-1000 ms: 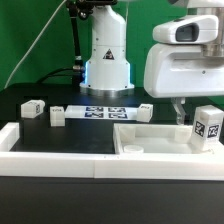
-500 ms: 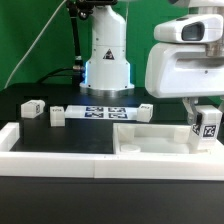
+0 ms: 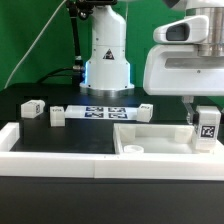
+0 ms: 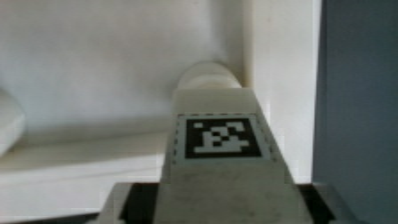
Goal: Assemble one leg
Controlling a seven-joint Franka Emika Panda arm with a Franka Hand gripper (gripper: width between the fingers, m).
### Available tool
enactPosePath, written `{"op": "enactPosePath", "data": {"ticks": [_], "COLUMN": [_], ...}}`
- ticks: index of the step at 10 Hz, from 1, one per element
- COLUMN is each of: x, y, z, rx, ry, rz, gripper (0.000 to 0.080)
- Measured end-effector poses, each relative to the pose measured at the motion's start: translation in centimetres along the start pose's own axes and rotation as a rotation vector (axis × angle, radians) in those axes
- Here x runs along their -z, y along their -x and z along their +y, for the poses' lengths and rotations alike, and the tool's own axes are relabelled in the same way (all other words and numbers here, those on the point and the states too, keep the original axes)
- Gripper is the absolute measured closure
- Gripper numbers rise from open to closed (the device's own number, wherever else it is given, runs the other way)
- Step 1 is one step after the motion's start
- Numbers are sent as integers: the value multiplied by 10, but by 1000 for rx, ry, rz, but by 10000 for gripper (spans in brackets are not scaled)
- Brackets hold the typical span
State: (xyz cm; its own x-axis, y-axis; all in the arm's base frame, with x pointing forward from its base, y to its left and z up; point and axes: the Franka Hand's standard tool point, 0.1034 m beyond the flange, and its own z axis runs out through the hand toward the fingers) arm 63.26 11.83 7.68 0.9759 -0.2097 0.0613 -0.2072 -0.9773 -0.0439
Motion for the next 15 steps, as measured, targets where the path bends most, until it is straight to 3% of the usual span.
{"op": "enactPosePath", "data": {"ticks": [4,10,14,15], "x": [-1,-1,-2,-2], "y": [0,7,7,7], "z": [4,3,2,2], "rx": [-411,-1117,-1247,-1200], "ry": [6,44,25,25], "rz": [6,22,1,1], "gripper": [508,507,496,318]}}
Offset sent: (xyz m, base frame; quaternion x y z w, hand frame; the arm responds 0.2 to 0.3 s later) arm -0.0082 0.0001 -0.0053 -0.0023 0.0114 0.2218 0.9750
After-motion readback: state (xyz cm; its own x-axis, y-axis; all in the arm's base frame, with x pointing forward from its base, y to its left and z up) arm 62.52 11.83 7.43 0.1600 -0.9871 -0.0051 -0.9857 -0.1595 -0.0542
